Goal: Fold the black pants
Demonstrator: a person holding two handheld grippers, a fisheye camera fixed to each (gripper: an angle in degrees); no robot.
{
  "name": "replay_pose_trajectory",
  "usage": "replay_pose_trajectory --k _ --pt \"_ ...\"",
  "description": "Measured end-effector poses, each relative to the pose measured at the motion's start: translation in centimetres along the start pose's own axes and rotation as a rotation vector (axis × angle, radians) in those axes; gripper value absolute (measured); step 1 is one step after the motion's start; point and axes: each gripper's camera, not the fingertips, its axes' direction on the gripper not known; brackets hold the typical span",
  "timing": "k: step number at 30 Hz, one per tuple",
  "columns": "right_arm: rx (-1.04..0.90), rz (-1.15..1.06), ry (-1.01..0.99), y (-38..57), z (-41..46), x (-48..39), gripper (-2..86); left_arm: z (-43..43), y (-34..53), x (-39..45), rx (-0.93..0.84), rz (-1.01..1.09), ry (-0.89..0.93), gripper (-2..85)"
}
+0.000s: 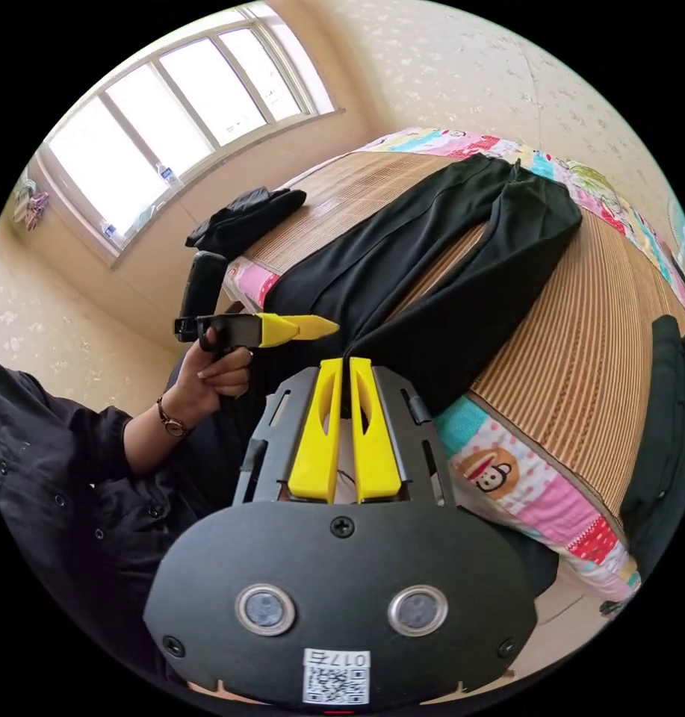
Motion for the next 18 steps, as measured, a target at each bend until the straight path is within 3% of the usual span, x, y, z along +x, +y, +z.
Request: replay_pose_trajectory --k 7,14,18 --pt "0.021 0.032 -0.079 1.1 3.8 -0.7 2.2 -1.2 -1.0 -0.7 0.011 -0.056 -0.058 14.8" --pt "0.077 0.049 -0.162 3.6 5.1 0.8 2.9 -0.1 -2.3 -0.1 -0.083 -0.034 -0.153 5.6" --pt "0.060 -0.015 -0.321 4.4 3.9 4.0 4.0 -0.2 -2.6 0.7 -0.068 0.005 -0.043 3.0"
